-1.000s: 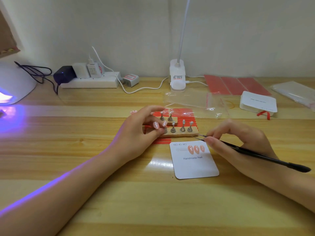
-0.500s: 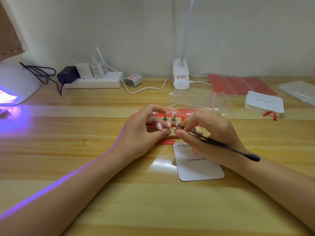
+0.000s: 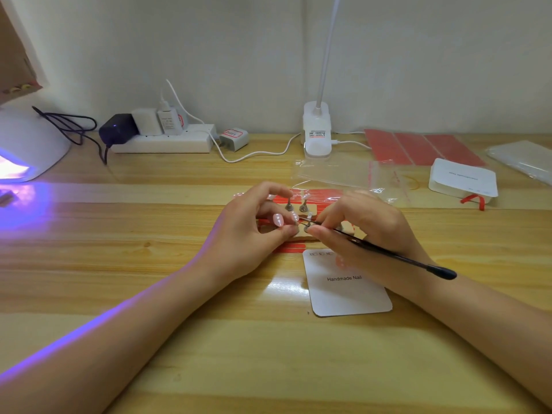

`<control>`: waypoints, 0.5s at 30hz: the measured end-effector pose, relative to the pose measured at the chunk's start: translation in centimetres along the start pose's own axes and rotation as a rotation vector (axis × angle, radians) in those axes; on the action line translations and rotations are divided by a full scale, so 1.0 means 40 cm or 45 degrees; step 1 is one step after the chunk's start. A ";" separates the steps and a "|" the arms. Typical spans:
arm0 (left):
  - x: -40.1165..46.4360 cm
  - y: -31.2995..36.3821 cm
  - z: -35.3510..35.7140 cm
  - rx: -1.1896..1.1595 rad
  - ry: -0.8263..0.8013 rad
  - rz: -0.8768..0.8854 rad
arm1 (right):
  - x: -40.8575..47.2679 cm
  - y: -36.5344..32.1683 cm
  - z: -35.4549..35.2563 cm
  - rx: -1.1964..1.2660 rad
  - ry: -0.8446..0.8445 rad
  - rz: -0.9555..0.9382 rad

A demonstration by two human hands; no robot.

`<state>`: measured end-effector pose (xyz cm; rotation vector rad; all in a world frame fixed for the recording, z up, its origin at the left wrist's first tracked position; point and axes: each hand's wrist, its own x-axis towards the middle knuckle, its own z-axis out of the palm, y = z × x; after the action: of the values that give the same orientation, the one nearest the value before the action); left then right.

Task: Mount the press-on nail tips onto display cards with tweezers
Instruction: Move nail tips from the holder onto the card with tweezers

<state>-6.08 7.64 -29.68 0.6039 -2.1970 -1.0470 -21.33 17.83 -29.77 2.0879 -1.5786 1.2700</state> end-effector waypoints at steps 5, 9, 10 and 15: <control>0.001 -0.004 -0.002 0.011 -0.024 0.012 | -0.002 0.003 0.001 0.128 0.040 0.096; 0.002 -0.005 -0.002 0.032 -0.028 0.034 | -0.003 0.005 0.005 0.207 0.086 0.190; 0.002 -0.006 -0.002 0.028 -0.025 0.038 | -0.003 0.005 0.006 0.205 0.088 0.205; -0.007 -0.003 0.002 0.063 -0.004 0.060 | -0.004 0.003 -0.003 0.243 0.155 0.335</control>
<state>-5.93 7.78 -29.89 0.5696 -2.2346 -0.9728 -21.50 17.98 -29.84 1.9093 -1.7845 1.6617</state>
